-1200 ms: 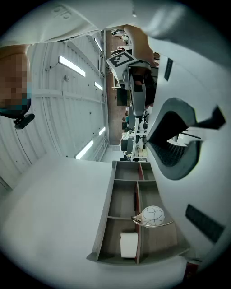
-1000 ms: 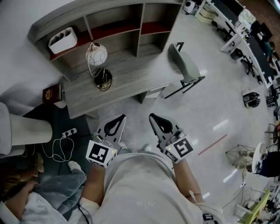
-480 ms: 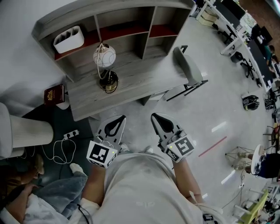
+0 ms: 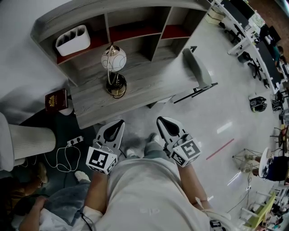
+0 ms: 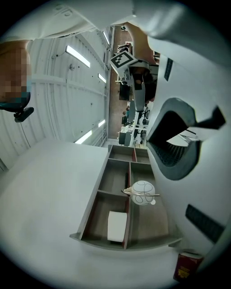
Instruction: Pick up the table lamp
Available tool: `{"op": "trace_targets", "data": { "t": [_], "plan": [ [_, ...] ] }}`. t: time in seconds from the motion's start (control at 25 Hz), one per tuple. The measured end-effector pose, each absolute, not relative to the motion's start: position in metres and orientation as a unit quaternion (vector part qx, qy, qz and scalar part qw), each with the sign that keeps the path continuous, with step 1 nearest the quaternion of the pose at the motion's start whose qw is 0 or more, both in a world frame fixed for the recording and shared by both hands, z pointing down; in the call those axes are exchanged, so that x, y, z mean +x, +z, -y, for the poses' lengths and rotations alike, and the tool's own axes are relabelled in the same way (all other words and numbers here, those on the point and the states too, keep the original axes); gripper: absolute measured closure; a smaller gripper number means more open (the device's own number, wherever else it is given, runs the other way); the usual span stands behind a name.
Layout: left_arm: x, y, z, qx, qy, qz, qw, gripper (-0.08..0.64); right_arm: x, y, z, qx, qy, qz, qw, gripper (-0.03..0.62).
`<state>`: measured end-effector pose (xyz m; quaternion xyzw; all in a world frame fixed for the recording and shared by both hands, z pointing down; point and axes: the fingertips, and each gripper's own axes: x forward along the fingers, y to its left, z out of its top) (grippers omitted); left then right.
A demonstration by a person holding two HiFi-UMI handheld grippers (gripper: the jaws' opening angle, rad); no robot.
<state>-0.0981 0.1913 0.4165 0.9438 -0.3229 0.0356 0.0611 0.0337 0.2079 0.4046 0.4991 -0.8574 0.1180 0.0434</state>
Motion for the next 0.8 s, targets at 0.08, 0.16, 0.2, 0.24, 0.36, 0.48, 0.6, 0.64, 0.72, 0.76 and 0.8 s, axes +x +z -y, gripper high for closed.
{"op": "trace_targets", "data": {
  "t": [0.08, 0.16, 0.2, 0.24, 0.36, 0.48, 0.6, 0.64, 0.72, 0.76, 0.8],
  "plan": [
    [-0.095, 0.420, -0.179, 0.943, 0.039, 0.323, 0.066, 0.546, 0.034, 0.407, -0.195, 0.496, 0.118, 0.859, 0.046, 0.563],
    [-0.091, 0.424, -0.165, 0.942, 0.043, 0.327, 0.066, 0.546, 0.038, 0.412, -0.178, 0.492, 0.121, 0.861, 0.047, 0.563],
    [-0.089, 0.425, -0.156, 0.941, 0.045, 0.330, 0.066, 0.546, 0.040, 0.415, -0.169, 0.489, 0.123, 0.862, 0.047, 0.563],
    [-0.087, 0.426, -0.147, 0.939, 0.047, 0.334, 0.065, 0.546, 0.043, 0.417, -0.158, 0.485, 0.126, 0.864, 0.047, 0.563],
    [-0.079, 0.429, -0.116, 0.931, 0.053, 0.354, 0.065, 0.546, 0.054, 0.422, -0.125, 0.470, 0.130, 0.872, 0.046, 0.563],
    [-0.071, 0.428, -0.086, 0.920, 0.058, 0.381, 0.068, 0.546, 0.067, 0.423, -0.089, 0.451, 0.132, 0.881, 0.048, 0.561],
    [-0.061, 0.425, -0.060, 0.909, 0.070, 0.405, 0.064, 0.546, 0.079, 0.424, -0.053, 0.430, 0.140, 0.890, 0.050, 0.563],
    [-0.059, 0.425, -0.051, 0.905, 0.074, 0.415, 0.063, 0.546, 0.082, 0.424, -0.041, 0.422, 0.141, 0.894, 0.050, 0.563],
    [-0.056, 0.425, -0.035, 0.894, 0.078, 0.436, 0.062, 0.546, 0.087, 0.424, -0.020, 0.405, 0.142, 0.902, 0.051, 0.563],
    [-0.054, 0.424, -0.027, 0.890, 0.081, 0.444, 0.064, 0.546, 0.088, 0.423, -0.010, 0.395, 0.142, 0.906, 0.051, 0.563],
    [-0.052, 0.424, -0.020, 0.885, 0.083, 0.453, 0.065, 0.546, 0.089, 0.423, -0.001, 0.385, 0.143, 0.910, 0.052, 0.561]
  ]
}}
